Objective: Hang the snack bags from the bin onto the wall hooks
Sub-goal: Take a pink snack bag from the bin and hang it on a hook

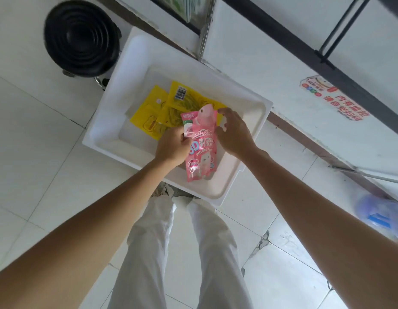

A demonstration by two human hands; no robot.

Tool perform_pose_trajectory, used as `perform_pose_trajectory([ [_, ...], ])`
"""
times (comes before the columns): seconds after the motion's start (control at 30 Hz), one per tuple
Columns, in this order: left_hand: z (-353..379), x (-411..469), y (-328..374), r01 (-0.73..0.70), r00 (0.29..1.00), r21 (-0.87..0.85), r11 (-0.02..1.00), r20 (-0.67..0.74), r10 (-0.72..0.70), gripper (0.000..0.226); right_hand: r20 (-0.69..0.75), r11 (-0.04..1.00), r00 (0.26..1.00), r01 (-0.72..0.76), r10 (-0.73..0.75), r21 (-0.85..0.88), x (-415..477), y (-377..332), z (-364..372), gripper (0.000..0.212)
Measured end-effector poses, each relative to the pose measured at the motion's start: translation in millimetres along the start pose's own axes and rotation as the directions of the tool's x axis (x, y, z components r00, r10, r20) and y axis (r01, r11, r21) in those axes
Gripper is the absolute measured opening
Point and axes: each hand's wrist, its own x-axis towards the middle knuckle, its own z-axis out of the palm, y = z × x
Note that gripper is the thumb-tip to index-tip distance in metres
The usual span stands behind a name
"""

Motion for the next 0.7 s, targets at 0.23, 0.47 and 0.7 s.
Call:
perform_pose_trajectory([
  [0.23,-39.7,-5.9,3.6,0.094,0.993,-0.309,0.946,0.097,-0.067,0.01,-0.001,0.99,0.994,-0.105,0.105,0.094,1.8,-9.9,-6.7,0.048],
  [0.47,-81.5,-27.1,33.0,0.113,0.99,-0.425,0.898,0.122,-0.067,0.018,-0.086,0.984,0.996,0.026,-0.01,0.177,-6.7,-45.1,-32.9,0.026],
  [0.7,-140.4,-47.3,84.3,0.027,0.999,-0.516,0.856,-0.012,-0.038,0.038,-0.121,0.949,0.974,0.214,-0.191,0.229,-28.9,-89.9,-92.7,0.025],
])
